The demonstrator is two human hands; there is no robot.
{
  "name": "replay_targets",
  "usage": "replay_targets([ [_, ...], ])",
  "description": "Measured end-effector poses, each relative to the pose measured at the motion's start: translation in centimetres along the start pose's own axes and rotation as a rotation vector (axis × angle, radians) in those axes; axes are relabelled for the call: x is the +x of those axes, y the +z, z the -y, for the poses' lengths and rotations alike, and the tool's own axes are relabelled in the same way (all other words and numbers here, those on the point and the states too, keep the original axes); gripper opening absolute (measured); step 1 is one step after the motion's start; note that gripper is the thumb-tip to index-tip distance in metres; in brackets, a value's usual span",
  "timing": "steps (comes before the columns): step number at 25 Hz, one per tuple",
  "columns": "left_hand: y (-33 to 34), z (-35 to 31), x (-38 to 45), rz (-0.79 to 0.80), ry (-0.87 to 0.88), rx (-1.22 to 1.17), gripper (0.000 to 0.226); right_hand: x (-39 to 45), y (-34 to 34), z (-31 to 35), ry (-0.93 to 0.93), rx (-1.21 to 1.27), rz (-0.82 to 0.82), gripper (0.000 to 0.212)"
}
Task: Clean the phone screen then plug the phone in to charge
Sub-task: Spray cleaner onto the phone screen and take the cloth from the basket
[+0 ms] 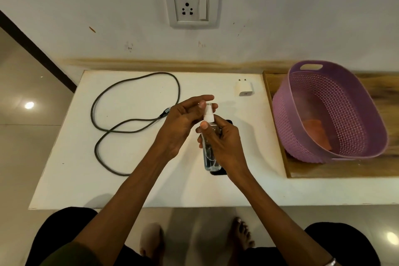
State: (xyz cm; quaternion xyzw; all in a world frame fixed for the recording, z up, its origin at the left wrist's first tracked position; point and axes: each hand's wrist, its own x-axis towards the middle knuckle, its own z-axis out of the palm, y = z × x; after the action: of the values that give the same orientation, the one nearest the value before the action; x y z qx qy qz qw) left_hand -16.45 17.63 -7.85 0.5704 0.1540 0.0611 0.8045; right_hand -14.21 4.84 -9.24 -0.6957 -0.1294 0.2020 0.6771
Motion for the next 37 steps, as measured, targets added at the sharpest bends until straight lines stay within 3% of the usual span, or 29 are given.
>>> replay_targets([
  [3, 0.2, -0.1, -0.3, -0.09, -0.009, -0.012, 0.038, -0.1, 0.3, 0.1, -0.014, 0.006, 0.022, 0.029],
  [6, -0.1, 0.0, -0.2, -0.015, -0.066, -0.027, 0.027, -0.4, 0.6, 0.1, 0.02, 0.039, 0.037, 0.035],
  [12, -0.1, -0.4, -0.6, 0.02, 0.026, 0.086, 0.036, -0.6, -0.2, 1.5, -0.027, -0.015, -0.018, 0.039],
  [16, -0.2, -1.3, -0.1, -0.005, 0.072, 0.165, 0.028, 0.6, -2.6, 5.4, -0.106, -0.029, -0.147, 0.008],
  [21, 1.0, -1.4, 0.2, -0.05, 0.044, 0.251, 0.025, 4.0, -9.5, 12.1, -0.321, -0.154, -0.278, 0.025],
  [25, 1.6, -0.7, 0.4, -0.104, 0.037, 0.341, 0.024, 6.2, -15.7, 14.3, -0.366, -0.3, -0.429, 0.036],
  [32, 0.8, 1.8, 0.9, -0.081, 0.17, 0.745, 0.037, 7.8, -20.7, 9.2, -0.198, -0.424, -0.541, 0.031],
  [37, 0.1, 3.6, 1.5, 0.049, 0.125, 0.926, 0.047, 8.2, -21.5, 6.5, -0.107, -0.491, -0.549, 0.029],
])
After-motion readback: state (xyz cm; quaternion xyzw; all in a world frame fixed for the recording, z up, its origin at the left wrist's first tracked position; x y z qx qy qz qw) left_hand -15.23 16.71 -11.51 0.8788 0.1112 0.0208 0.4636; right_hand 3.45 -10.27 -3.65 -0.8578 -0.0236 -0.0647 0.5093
